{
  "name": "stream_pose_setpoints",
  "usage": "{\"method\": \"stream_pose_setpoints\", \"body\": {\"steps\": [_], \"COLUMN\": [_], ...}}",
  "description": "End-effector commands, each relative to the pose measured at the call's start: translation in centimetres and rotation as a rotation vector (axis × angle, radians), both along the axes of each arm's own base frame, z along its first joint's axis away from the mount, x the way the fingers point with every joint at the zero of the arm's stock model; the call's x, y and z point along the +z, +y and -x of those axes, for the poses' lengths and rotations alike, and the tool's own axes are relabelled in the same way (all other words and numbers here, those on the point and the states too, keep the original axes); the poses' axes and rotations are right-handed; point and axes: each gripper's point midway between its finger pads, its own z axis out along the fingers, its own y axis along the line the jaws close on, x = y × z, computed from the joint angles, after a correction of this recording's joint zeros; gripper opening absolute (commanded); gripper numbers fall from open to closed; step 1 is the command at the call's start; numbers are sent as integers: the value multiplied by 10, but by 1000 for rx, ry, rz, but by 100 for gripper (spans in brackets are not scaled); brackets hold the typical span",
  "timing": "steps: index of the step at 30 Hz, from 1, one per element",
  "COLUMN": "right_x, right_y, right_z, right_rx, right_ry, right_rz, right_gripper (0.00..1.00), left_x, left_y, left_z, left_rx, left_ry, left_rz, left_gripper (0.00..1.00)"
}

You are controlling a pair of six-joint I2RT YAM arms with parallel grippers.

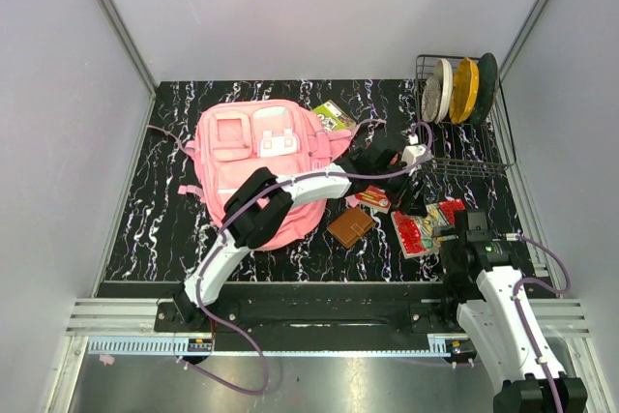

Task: Pack the student bag
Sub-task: Pick up the book from the center of the board.

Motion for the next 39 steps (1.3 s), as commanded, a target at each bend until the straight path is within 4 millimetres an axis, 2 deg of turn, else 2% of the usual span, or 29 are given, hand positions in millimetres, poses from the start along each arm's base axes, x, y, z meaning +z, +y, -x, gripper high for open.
{"method": "stream_pose_setpoints", "body": {"steps": [1,10,15,21,31,32,37,39], "right_x": [2,-2,-3,-11,-28,-27,-26,-27], "right_y": [-9,-12,-3,-1,1,0,-2,-1], "right_z": [-10,-19,-27,-36,-39,-40,-43,-44], "right_rx": [-51,-25,4,3,-60,-64,-53,-38], "right_ry": [-36,-50,-48,-4,-63,-72,-98,-103], "right_rz": [33,62,24,19,-26,-21,-5,-3], "right_gripper": [99,99,99,98,84,79,69,59], "left_x": [-1,-34,-50,-51,-59,-58,-58,-57], "left_y": [-16,-8,-2,7,17,18,17,16], "left_z": [1,-8,1,11,33,35,46,48], "left_rx": [-48,15,-4,7,-24,-28,-42,-49], "left_ry": [15,73,134,176,243,243,246,245], "left_rz": [47,14,-9,3,-6,-7,-14,-12], "left_gripper": [99,99,99,98,92,91,89,88]}}
